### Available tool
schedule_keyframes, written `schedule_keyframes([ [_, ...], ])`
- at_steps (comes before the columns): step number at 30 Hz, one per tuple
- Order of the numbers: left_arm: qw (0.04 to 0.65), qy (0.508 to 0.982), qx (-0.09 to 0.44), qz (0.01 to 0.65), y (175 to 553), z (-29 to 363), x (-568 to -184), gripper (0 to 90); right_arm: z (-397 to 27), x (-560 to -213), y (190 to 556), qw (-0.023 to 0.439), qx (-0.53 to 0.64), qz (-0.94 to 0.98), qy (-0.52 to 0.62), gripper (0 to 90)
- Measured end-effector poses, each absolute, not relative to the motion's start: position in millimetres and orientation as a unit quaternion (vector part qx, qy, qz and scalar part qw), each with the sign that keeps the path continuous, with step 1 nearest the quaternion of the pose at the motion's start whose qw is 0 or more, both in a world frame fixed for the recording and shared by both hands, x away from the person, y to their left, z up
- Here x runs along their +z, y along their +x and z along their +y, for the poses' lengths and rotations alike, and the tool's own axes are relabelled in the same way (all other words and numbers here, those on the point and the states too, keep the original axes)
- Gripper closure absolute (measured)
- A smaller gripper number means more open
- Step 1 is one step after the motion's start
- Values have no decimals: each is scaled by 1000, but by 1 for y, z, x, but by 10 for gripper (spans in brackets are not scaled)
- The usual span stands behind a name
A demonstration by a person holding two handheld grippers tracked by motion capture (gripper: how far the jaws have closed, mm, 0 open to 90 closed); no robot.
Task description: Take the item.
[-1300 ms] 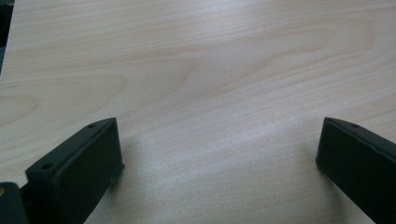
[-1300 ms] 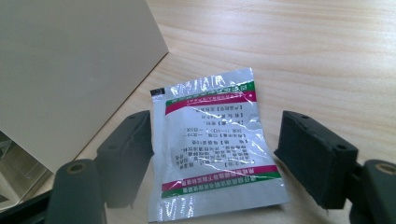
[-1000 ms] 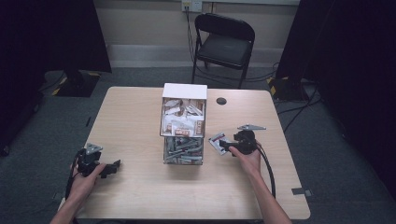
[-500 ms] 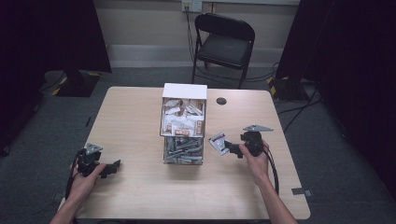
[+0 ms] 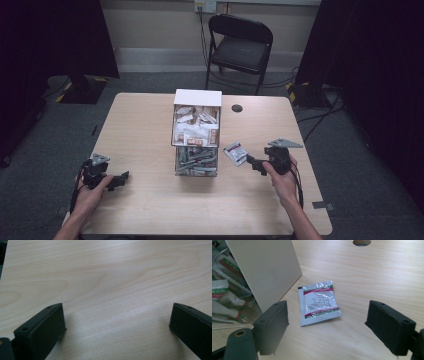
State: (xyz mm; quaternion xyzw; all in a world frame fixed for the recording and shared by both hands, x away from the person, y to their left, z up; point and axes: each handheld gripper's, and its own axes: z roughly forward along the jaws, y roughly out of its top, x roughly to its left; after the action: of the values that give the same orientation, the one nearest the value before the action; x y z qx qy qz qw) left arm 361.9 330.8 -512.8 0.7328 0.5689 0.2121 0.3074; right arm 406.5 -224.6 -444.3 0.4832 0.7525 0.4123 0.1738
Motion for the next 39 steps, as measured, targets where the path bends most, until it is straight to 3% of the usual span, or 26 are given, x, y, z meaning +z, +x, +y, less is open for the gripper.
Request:
schedule_keyframes([
  [21, 307, 733, 212, 569, 362, 331, -513, 0, -281, -445, 362, 189, 383, 743, 515, 154],
  [31, 307, 733, 212, 569, 362, 331, -513, 0, -316, -489, 356, 214, 301, 738, 565, 167],
  [39, 307, 733, 212, 569, 362, 331, -513, 0, -318, -499, 357, 241, 296, 731, 566, 129],
])
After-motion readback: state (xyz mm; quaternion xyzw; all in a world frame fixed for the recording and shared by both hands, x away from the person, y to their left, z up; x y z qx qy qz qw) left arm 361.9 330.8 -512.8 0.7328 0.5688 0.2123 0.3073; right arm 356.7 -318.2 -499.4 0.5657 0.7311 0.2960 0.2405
